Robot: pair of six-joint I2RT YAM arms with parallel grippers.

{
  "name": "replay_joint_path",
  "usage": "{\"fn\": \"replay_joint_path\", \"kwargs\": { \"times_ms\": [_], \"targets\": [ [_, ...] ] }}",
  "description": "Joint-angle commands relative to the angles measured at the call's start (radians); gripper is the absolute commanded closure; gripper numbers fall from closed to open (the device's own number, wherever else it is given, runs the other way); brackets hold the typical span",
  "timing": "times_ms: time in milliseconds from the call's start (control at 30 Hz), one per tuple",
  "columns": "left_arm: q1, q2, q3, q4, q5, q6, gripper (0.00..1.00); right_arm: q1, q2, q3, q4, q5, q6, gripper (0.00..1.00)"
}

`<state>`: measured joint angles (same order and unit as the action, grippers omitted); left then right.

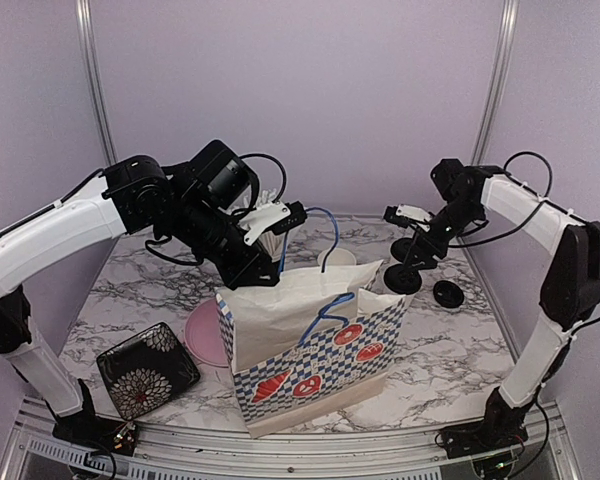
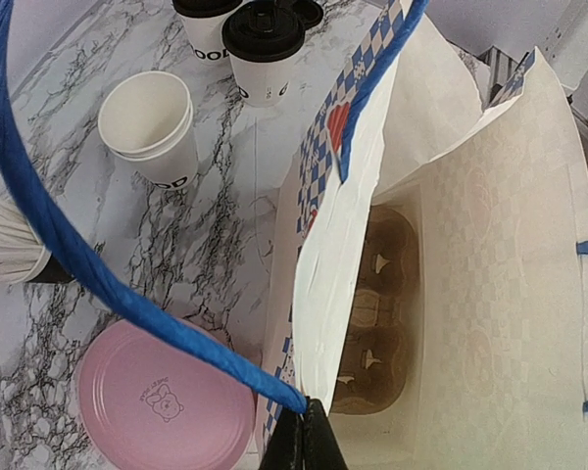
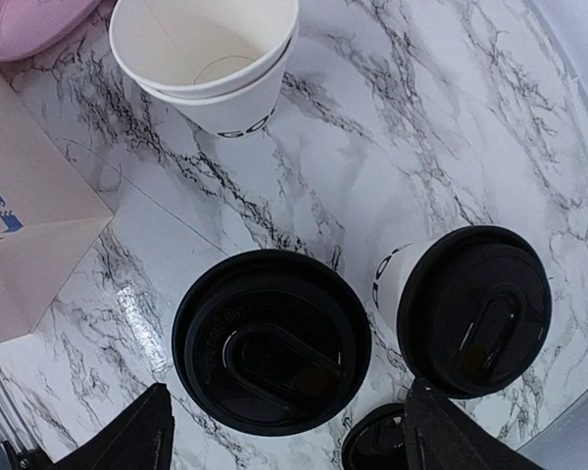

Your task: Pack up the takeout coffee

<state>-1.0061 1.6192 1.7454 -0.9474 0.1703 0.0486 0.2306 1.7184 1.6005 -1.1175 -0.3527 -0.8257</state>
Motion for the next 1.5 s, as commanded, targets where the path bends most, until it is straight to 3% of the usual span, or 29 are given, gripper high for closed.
{"fn": "replay_joint_path", "kwargs": {
  "times_ms": [0, 967, 1167, 1467],
  "targets": [
    [0.006, -0.002, -0.008, -0.048, -0.017, 0.003, 1.00, 0.028, 0.026, -0.008, -0.036, 0.054, -0.009, 0.21],
    [0.006, 0.013, -0.011, -0.048, 0.003, 0.016, 1.00, 0.082, 0.053, 0.025, -0.064, 0.119, 0.003, 0.28],
    [0.006, 0.019, -0.012, -0.048, 0.011, 0.018, 1.00, 0.082, 0.071, 0.019, -0.047, 0.164, 0.009, 0.15],
    [0.006, 0.020, -0.011, -0.049, 0.021, 0.022, 1.00, 0.084, 0.084, 0.064, -0.053, 0.149, 0.018, 0.16]
  ]
}}
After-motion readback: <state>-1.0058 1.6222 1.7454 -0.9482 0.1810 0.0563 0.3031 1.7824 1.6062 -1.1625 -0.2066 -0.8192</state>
